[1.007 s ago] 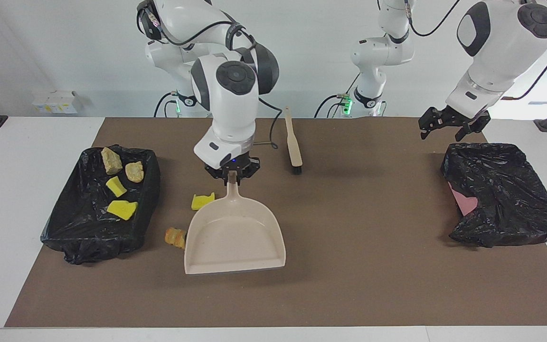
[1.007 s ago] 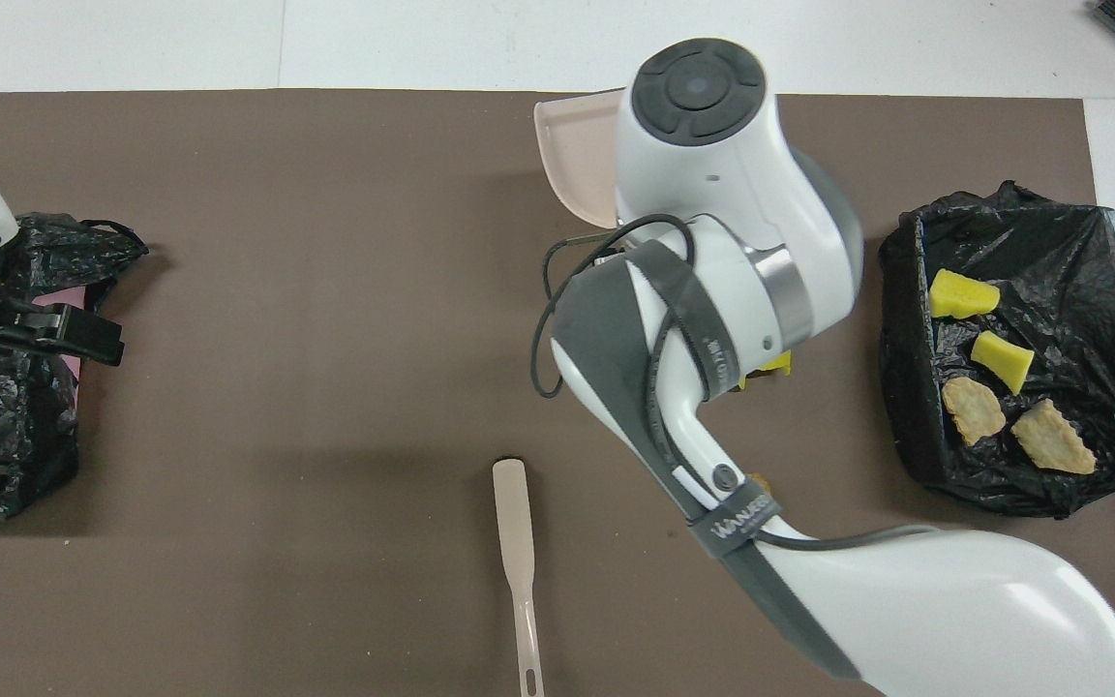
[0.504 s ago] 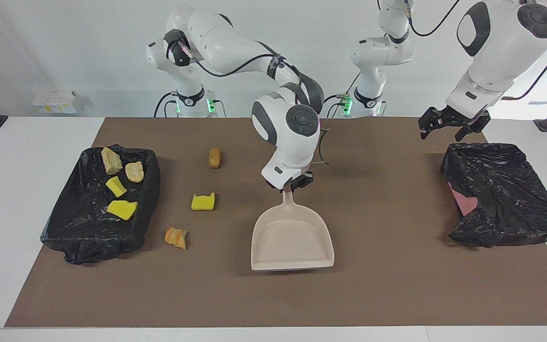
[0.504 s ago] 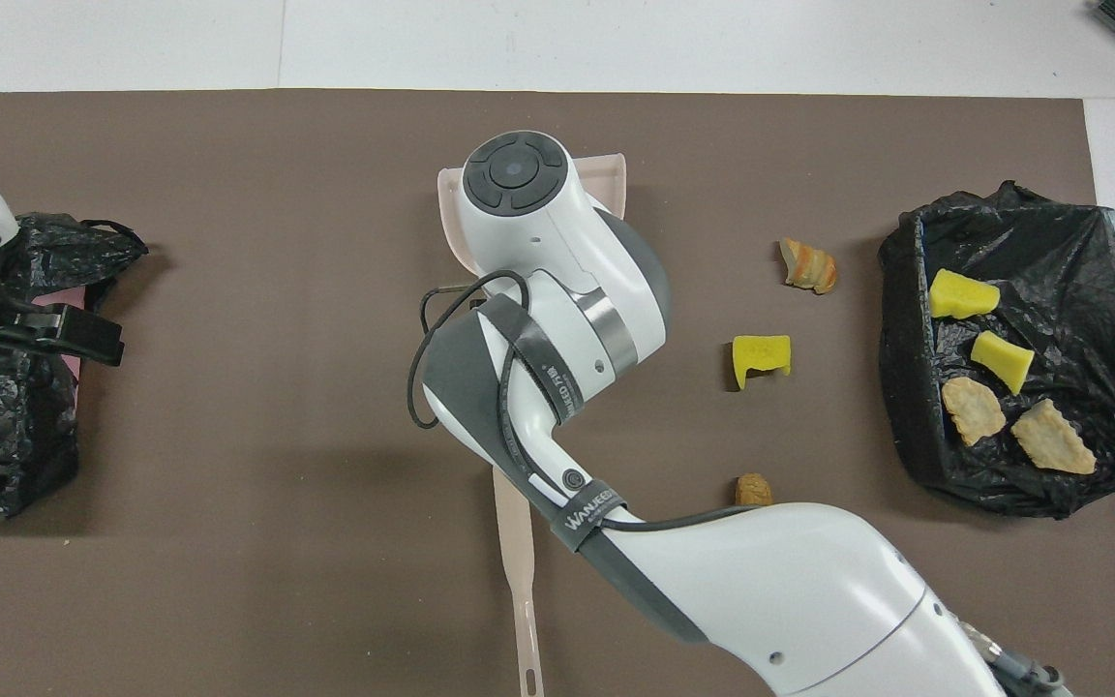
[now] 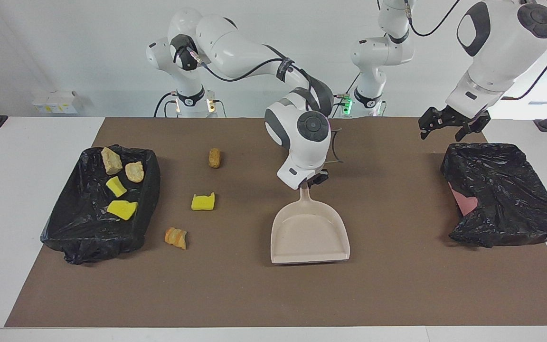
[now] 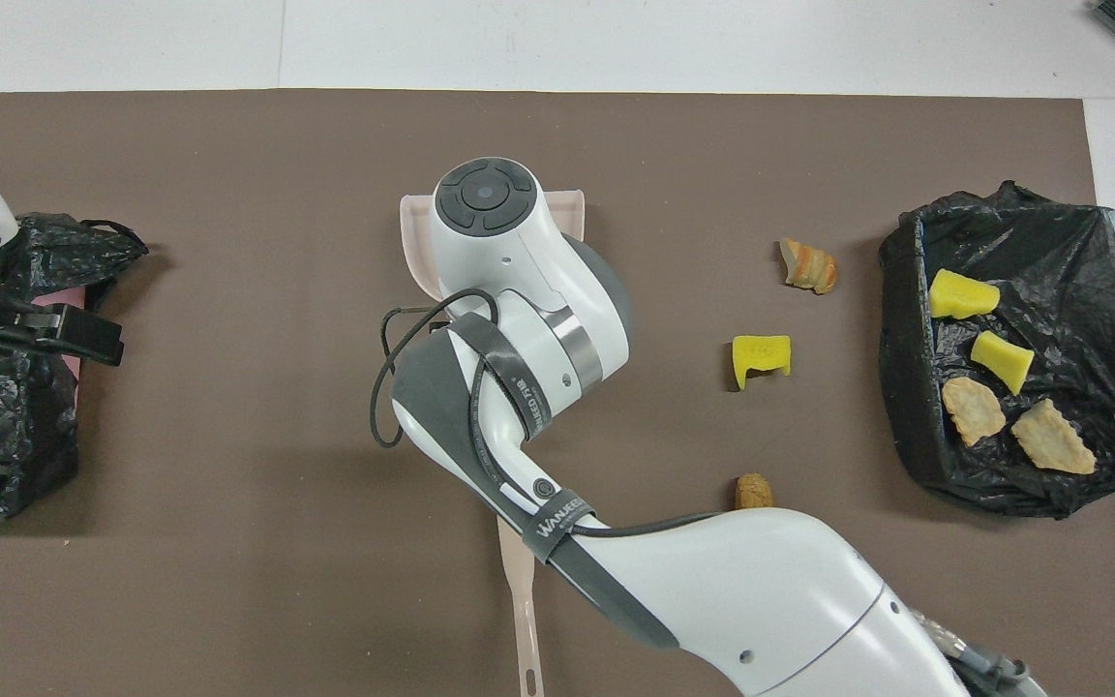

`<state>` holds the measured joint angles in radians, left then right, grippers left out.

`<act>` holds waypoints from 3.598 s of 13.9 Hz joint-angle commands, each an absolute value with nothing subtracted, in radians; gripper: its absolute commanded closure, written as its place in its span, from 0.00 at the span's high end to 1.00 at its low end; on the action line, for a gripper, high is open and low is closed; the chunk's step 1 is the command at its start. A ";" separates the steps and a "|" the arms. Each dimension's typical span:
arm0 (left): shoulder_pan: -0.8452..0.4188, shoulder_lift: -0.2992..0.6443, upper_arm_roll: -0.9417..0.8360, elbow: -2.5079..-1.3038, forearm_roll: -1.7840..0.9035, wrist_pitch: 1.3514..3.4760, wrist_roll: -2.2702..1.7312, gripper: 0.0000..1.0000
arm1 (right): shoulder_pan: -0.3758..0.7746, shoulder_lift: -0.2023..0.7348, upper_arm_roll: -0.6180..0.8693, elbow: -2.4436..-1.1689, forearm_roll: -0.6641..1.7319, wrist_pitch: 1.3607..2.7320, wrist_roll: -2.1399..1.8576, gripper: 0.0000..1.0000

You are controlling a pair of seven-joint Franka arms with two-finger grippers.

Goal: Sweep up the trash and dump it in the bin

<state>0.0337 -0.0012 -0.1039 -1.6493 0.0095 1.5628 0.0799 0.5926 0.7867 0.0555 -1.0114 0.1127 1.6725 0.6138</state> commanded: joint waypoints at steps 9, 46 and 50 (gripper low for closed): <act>0.034 -0.023 -0.110 -1.670 0.020 1.580 0.089 1.00 | 0.583 0.756 0.052 -1.112 0.144 1.741 0.638 0.18; -0.511 0.383 -0.120 -1.758 0.035 2.184 -0.535 0.46 | 0.902 0.060 0.069 -2.243 0.196 2.186 0.751 0.00; -0.508 0.379 -0.120 -1.753 0.037 2.171 -0.529 0.00 | 0.916 0.038 0.072 -2.241 0.196 2.163 0.770 0.00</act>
<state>-0.4931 0.3846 -0.1330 -1.7579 0.0147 2.1741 -0.5141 0.9120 0.0683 0.0708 -2.2395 0.1759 2.1826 0.7432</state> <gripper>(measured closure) 0.687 0.740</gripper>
